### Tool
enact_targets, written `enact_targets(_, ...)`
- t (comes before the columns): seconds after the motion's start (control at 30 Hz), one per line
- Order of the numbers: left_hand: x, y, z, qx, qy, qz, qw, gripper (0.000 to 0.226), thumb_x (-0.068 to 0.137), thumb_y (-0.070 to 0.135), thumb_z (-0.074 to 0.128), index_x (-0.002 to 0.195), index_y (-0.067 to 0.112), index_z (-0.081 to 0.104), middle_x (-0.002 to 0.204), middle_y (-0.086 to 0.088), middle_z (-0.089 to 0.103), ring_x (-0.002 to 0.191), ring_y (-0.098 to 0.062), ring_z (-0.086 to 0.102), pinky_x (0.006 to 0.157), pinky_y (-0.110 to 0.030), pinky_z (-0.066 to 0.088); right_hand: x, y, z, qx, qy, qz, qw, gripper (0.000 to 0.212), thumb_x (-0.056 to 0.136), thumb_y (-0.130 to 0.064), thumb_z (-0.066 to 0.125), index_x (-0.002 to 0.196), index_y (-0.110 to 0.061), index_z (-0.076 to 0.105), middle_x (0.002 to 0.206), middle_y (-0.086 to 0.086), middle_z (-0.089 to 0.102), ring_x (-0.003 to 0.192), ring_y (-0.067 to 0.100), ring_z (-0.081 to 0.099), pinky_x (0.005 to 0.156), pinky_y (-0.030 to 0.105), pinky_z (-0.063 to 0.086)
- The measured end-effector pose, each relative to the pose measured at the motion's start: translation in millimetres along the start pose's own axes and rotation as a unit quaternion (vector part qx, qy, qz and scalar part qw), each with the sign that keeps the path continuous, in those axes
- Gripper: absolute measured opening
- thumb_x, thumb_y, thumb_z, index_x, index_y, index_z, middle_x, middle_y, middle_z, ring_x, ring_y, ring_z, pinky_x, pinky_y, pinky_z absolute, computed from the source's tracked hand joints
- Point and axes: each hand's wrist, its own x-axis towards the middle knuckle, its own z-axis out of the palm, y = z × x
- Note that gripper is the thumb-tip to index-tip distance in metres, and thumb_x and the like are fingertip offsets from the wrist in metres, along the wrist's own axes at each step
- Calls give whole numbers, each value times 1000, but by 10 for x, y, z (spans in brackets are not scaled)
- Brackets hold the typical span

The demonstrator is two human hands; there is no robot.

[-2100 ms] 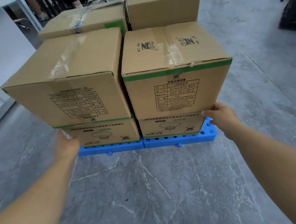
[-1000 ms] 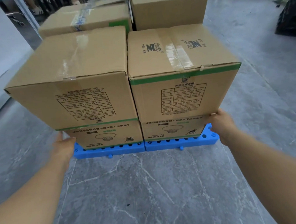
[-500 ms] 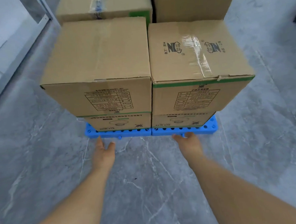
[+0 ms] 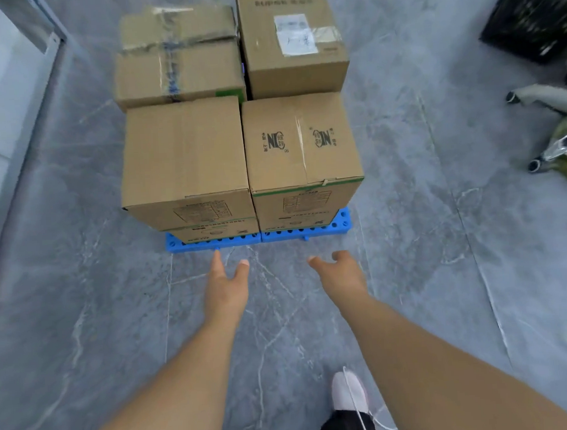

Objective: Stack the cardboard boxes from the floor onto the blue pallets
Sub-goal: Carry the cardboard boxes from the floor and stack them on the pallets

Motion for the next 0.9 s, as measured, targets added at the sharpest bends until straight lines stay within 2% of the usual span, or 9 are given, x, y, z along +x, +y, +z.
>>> enact_targets(0.13,-539,570,69,6,-8,18,1000,67,92,40,50,148,30,14,153,-2,26,138,-22,30,110,-42,27,-315,-251,-563,-21,2,-13,1000,65,86,-45,57,140,-14,37,140,7,42,117,25,50,77,31,39)
enact_targets(0.23,-928,955,221,6,-14,22,1000,67,93,41,49,148,31,13,154,0,24,138,-22,30,110,-43,28,-491,-420,-1021,-14,0,-30,999,61,86,-44,58,137,-14,40,136,6,45,94,17,49,65,25,39)
enact_targets(0.3,-1189,1179,341,1,-8,16,1000,67,93,41,49,148,31,13,154,-1,24,138,-23,31,110,-43,29,-592,-501,-1327,-15,-9,-40,999,59,86,-44,58,135,-15,41,133,6,46,86,15,44,66,27,38)
enact_targets(0.4,-1540,1496,491,-9,1,5,1000,66,93,41,48,148,30,13,153,-3,26,138,-24,31,109,-43,29,-728,-619,-1783,-32,-20,-54,998,57,86,-45,57,133,-15,42,127,5,47,85,15,43,69,30,38)
enact_targets(0.5,-1781,1821,601,-20,1,17,1000,66,94,40,47,149,28,13,153,-3,26,138,-23,31,109,-41,27,-820,-760,-2185,-31,-12,-61,998,51,86,-43,58,126,-12,49,98,-2,51,70,11,47,59,27,39)
enact_targets(0.57,-1891,2042,650,-18,2,30,999,66,94,41,47,149,27,13,153,-2,26,137,-22,33,109,-41,28,-865,-870,-2393,-26,-12,-68,997,49,86,-41,59,124,-11,50,89,-3,50,72,10,53,54,26,41)
enact_targets(0.7,-2030,2454,726,-10,11,41,999,66,94,41,45,149,27,11,153,-2,27,136,-24,35,105,-41,31,-904,-1111,-2675,-29,-22,-78,996,60,86,-45,56,135,-13,41,127,5,46,100,19,52,75,31,43)
enact_targets(0.8,-2055,2728,805,-6,11,53,999,67,94,42,44,149,26,10,153,-3,27,135,-25,35,105,-42,31,-848,-1304,-2840,-28,-23,-90,995,61,87,-45,55,136,-13,39,134,6,45,111,21,50,77,30,40)
enact_targets(0.9,-2003,2994,925,0,14,61,998,67,94,42,44,149,24,12,153,-4,26,136,-24,34,108,-46,31,-700,-1529,-3003,-34,-24,-96,995,61,88,-43,55,138,-12,38,137,6,43,111,20,49,75,29,38)
